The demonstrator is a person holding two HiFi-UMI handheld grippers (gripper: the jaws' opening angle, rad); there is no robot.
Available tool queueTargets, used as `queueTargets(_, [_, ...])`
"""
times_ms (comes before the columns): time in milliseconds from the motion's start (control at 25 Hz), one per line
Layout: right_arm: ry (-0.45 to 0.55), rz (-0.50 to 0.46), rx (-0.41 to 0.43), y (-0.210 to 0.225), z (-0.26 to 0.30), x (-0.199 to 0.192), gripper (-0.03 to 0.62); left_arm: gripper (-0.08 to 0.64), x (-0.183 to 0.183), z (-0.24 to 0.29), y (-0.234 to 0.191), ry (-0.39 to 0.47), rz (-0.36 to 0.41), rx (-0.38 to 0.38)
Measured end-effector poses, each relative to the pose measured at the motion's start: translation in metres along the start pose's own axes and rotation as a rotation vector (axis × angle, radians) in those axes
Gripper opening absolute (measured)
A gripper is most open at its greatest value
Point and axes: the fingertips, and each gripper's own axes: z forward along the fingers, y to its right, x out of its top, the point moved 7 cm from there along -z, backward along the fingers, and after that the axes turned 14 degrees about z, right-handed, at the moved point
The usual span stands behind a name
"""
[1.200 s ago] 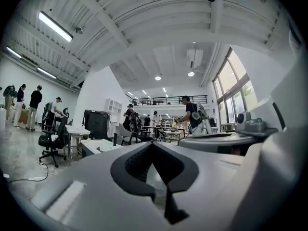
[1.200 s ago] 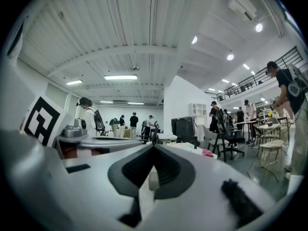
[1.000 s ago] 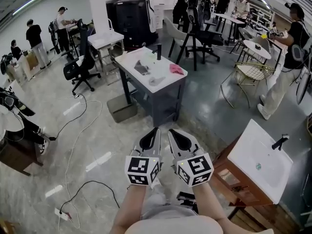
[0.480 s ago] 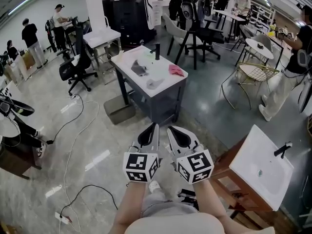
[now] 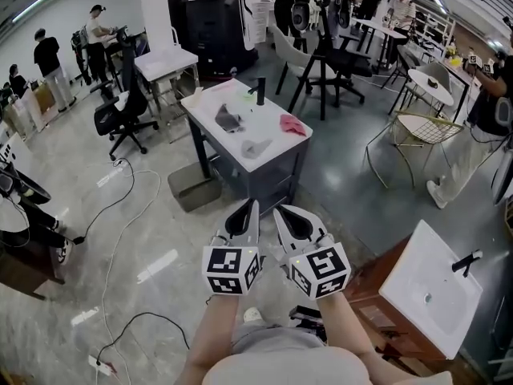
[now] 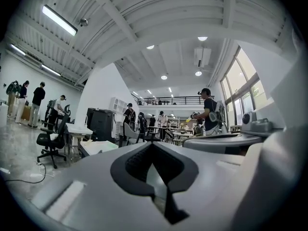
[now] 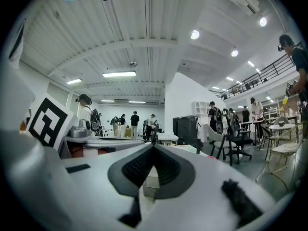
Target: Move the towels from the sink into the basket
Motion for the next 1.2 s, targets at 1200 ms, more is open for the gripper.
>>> queueTargets(1200, [-0.002, 0.042, 0.03, 0.054, 0.125, 0.007, 0.017, 0.002, -0.022, 0.092, -0.093, -0.027, 0.02, 0.035])
